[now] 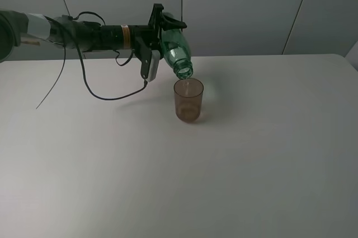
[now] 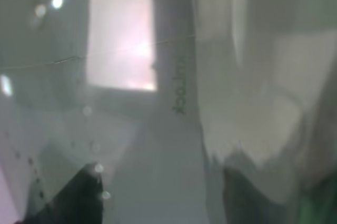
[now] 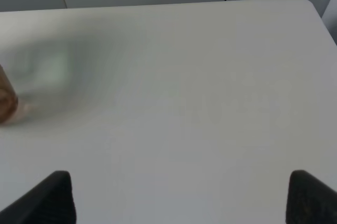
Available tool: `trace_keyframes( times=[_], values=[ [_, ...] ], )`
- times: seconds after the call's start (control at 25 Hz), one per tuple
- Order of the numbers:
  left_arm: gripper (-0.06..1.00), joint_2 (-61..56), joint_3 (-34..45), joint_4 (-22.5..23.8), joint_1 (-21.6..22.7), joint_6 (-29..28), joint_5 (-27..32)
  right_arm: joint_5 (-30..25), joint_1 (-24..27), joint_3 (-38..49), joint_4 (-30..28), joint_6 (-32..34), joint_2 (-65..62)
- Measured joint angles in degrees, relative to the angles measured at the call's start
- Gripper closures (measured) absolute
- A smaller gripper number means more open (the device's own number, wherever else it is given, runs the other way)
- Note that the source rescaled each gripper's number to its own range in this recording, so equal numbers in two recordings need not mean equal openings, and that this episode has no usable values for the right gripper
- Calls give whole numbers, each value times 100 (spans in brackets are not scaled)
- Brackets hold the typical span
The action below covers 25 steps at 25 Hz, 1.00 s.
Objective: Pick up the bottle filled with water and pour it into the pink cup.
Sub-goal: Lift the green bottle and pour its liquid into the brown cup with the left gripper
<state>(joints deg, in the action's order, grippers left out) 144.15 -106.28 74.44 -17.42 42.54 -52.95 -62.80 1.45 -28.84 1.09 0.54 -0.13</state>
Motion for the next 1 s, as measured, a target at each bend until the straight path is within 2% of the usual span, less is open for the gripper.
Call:
trace_keyframes(
  times=[1.0],
  values=[
    [94, 0, -10, -67, -27, 682, -11, 0, 0, 0, 0, 0, 0]
  ],
)
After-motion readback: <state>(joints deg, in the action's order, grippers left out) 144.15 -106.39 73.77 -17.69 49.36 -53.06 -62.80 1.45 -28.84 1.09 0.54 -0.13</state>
